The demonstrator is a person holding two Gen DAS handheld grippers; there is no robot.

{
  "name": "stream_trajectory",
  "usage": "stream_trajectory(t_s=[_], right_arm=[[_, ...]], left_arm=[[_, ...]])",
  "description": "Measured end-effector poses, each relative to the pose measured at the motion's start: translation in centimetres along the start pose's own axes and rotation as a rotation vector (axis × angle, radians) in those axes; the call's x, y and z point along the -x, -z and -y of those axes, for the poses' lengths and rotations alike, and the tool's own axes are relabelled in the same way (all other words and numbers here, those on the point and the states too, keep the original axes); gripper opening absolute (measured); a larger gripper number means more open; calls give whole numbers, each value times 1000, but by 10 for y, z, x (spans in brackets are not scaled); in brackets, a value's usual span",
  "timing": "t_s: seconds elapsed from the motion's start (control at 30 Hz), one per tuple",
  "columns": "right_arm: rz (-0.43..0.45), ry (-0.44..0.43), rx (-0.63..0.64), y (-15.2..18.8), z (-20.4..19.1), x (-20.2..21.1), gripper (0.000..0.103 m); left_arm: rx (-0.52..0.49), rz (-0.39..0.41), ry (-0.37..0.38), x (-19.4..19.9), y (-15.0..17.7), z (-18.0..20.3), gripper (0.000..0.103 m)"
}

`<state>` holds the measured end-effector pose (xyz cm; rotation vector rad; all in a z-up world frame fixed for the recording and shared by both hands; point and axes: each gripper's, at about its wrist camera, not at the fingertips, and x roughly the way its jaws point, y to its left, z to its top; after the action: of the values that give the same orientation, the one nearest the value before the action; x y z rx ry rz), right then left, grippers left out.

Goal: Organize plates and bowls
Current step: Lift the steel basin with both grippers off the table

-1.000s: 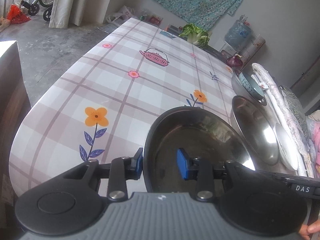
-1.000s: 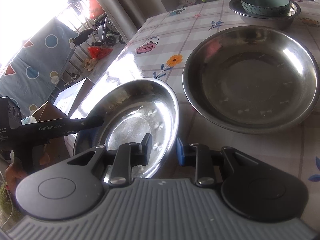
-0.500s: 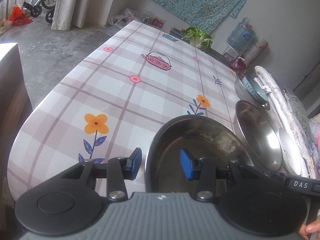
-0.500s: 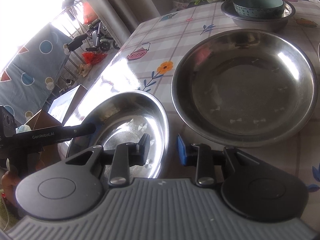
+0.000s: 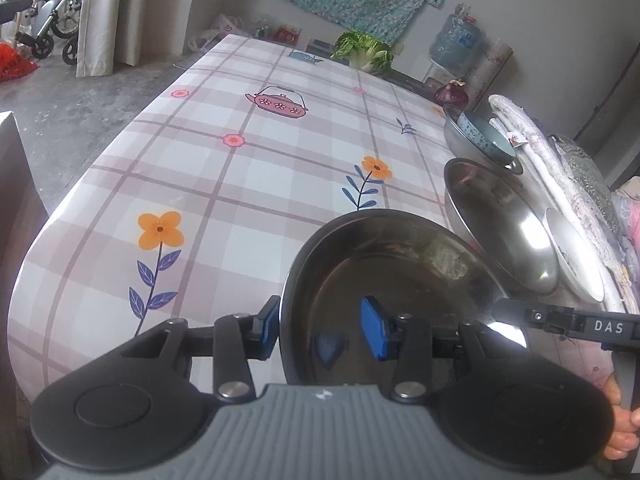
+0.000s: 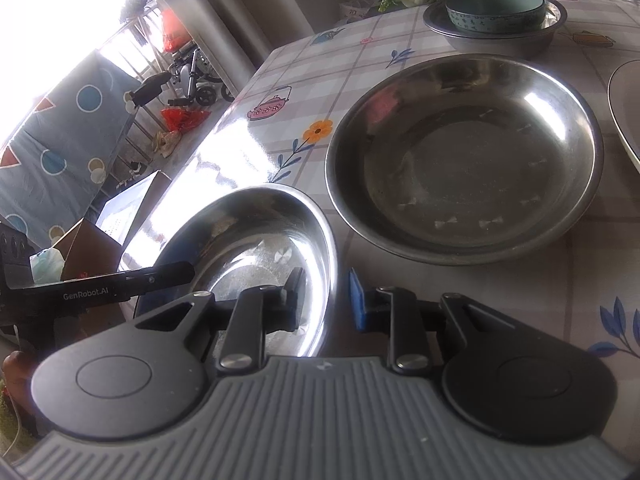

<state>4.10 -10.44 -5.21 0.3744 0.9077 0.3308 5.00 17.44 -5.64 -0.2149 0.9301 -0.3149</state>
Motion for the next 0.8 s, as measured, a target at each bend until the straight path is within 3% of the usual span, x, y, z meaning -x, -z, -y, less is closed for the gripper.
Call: stream_trajectory(t_s=[0.4, 0.8], right_arm=[[-10, 6, 15, 3, -7, -14, 22], [3, 35, 38, 4, -10, -13, 22]], left_arm=[[-43, 22, -67, -7, -1, 9, 40], [-58, 12, -87, -8, 0, 11, 36]])
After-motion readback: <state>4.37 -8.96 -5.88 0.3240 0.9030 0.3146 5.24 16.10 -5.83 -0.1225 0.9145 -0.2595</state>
